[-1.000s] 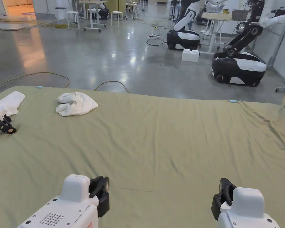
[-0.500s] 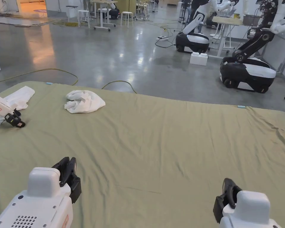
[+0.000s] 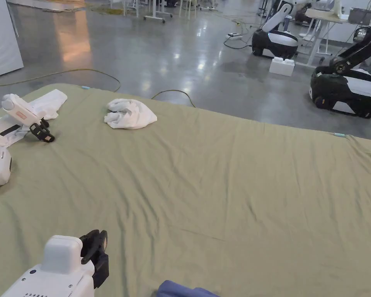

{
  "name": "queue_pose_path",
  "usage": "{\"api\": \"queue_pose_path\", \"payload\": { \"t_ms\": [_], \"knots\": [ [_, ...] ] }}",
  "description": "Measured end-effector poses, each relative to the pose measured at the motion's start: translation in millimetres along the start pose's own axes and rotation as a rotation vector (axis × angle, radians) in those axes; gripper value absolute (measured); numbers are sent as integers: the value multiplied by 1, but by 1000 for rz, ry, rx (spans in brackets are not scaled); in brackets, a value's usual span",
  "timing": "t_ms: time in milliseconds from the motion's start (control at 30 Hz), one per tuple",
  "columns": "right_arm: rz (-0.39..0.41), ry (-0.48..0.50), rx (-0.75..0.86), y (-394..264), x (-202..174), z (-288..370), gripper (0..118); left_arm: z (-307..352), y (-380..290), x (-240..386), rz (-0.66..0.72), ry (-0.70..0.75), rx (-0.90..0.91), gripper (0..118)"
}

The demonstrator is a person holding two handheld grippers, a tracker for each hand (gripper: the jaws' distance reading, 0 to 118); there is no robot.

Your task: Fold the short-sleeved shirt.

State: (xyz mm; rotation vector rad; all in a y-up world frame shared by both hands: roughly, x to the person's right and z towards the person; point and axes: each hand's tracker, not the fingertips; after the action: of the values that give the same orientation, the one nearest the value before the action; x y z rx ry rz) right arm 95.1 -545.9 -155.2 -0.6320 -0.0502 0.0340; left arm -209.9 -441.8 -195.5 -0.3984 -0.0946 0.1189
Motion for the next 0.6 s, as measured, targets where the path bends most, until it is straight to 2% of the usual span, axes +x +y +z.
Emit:
{"api": "queue_pose_path", "payload": {
  "t_ms": [100,133,167,200,267,300,400,600],
  "knots": [
    [-22,-2,-19,-5,6,-16,0,-2,-12,-10,44,-47,-78,14],
    [-21,0,-22,-5,7,-19,0,-3,-16,-12,59,-66,-108,18],
    [-19,-8,-29,-5,7,-22,0,-6,-20,-16,78,-98,-154,25],
    [-20,-10,-31,-5,7,-24,0,-12,-22,-20,94,-143,-217,38],
    [-44,-2,-50,2,6,-18,0,-22,-26,-27,144,-233,-346,75],
    [-58,1,-57,2,8,-18,0,-28,-29,-30,168,-271,-398,80],
    [-102,14,-71,0,17,-21,0,-46,-40,-38,251,-421,-501,83],
    [-102,26,-80,-1,21,-23,0,-85,-53,-27,414,-625,-697,83]
  ]
}}
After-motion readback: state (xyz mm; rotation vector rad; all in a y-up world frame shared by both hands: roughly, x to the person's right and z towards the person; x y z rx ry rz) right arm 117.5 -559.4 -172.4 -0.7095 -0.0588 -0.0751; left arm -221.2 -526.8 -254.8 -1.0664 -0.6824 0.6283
